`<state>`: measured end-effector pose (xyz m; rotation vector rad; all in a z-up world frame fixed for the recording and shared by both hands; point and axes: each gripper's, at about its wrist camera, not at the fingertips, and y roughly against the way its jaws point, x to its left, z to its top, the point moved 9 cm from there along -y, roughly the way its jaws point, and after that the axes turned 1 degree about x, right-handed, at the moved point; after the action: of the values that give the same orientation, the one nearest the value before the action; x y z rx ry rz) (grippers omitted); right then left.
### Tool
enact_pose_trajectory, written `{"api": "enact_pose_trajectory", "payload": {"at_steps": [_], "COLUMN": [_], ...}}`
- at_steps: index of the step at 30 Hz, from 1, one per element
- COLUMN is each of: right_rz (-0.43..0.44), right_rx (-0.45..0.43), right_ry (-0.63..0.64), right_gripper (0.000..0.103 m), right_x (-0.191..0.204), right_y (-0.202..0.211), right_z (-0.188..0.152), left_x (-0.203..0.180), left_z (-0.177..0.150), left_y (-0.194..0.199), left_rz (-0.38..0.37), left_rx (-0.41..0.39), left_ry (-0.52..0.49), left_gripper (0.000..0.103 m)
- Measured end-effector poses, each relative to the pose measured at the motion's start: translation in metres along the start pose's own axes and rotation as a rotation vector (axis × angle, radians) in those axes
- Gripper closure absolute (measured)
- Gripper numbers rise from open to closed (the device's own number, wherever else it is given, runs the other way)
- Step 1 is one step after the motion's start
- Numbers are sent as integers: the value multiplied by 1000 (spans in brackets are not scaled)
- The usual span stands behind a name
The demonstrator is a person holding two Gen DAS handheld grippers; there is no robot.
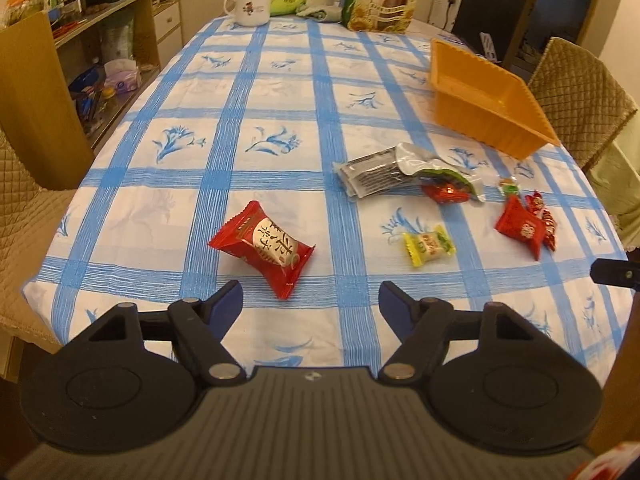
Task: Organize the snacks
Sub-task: 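Grasp the red snack packet with left tool while right tool grasps small red-brown candy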
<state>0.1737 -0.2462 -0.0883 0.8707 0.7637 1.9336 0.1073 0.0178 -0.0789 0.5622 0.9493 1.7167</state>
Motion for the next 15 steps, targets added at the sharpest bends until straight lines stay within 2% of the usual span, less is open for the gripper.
{"api": "enact_pose_trajectory", "payload": {"at_steps": [8,11,15], "right_rz": [-5,-7,-10], "right_rx": [30,40,51], "right_ry": [11,12,14], "right_gripper": [0,0,0], "right_x": [-15,-19,-24], "right_y": [-20,-27,-34], "right_z": [15,20,25], "left_x": [1,5,24], "left_z": [9,12,8], "left_y": [-18,-26,-49], "left_rz": [61,62,75], "left_rx": [15,3,-3], "left_ry": [50,62,59], "left_gripper": [44,47,50]}}
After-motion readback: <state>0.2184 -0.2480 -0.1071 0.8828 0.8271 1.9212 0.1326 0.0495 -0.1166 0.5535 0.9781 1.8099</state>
